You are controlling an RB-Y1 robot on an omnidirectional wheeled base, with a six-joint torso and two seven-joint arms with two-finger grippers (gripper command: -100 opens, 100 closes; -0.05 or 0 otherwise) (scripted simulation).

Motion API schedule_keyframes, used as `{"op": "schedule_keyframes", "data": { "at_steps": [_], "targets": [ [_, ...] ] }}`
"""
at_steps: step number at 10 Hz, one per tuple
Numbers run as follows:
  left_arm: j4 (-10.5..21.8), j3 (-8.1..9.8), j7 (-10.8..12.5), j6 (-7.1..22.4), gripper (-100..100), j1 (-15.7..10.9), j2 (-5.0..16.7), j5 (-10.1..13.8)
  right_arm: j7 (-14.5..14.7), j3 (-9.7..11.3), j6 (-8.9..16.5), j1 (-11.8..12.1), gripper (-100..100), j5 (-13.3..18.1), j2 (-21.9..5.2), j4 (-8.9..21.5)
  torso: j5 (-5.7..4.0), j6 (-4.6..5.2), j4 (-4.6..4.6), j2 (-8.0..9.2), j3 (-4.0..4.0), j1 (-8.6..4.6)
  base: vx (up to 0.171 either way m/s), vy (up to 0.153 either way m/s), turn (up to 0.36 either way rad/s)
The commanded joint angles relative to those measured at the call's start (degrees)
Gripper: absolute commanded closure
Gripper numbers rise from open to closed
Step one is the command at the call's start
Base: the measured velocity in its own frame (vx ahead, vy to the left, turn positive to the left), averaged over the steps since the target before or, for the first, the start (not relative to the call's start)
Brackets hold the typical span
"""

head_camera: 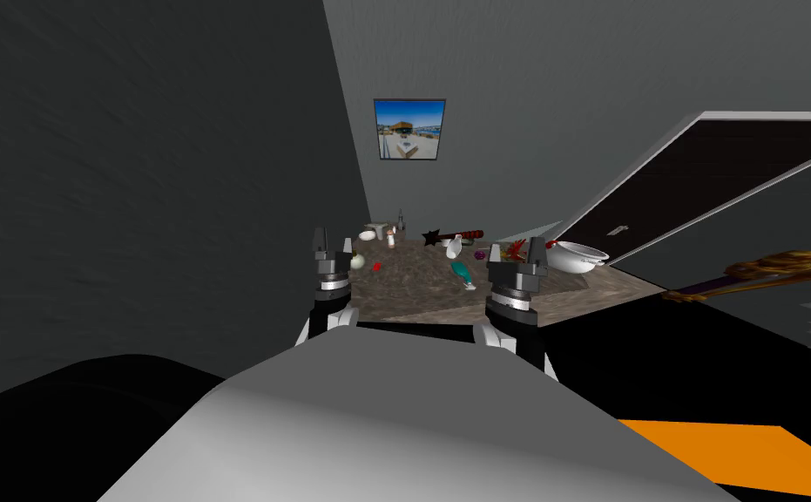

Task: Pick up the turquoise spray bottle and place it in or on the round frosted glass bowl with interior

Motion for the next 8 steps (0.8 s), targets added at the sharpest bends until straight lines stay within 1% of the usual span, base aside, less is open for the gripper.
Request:
{"op": "schedule_keyframes", "data": {
  "at_steps": [1, 4, 7, 8],
  "targets": [
    [0.00, 0.00, 0.00, 0.00, 0, 0.00, 0.00, 0.00, -0.30, 0.51, 1.34, -0.30, -100, 1.34, -2.69, 1.03, 0.00, 0.00, 0.00, 0.00, 0.00, 0.00, -0.023, -0.018, -0.033],
    [0.00, 0.00, 0.00, 0.00, 0, -0.01, 0.00, 0.00, -0.92, 1.77, 4.67, -0.99, -100, 4.87, -6.03, 3.42, -0.03, 0.00, 0.04, 0.20, 0.11, -0.14, -0.057, -0.031, -0.026],
    [0.00, 0.00, 0.00, 0.00, 0, -0.01, 0.00, 0.00, -1.63, 3.67, 9.34, -1.96, -100, 9.81, -8.93, 6.85, -0.05, 0.00, 0.06, 0.25, 0.15, -0.20, -0.069, -0.049, -0.032],
    [0.00, 0.00, 0.00, 0.00, 0, -0.01, 0.00, 0.00, -1.63, 3.67, 9.66, -1.96, -100, 10.45, -8.93, 6.85, -0.06, 0.01, 0.06, 0.26, 0.15, -0.24, -0.041, -0.042, -0.005]
  ]
}}
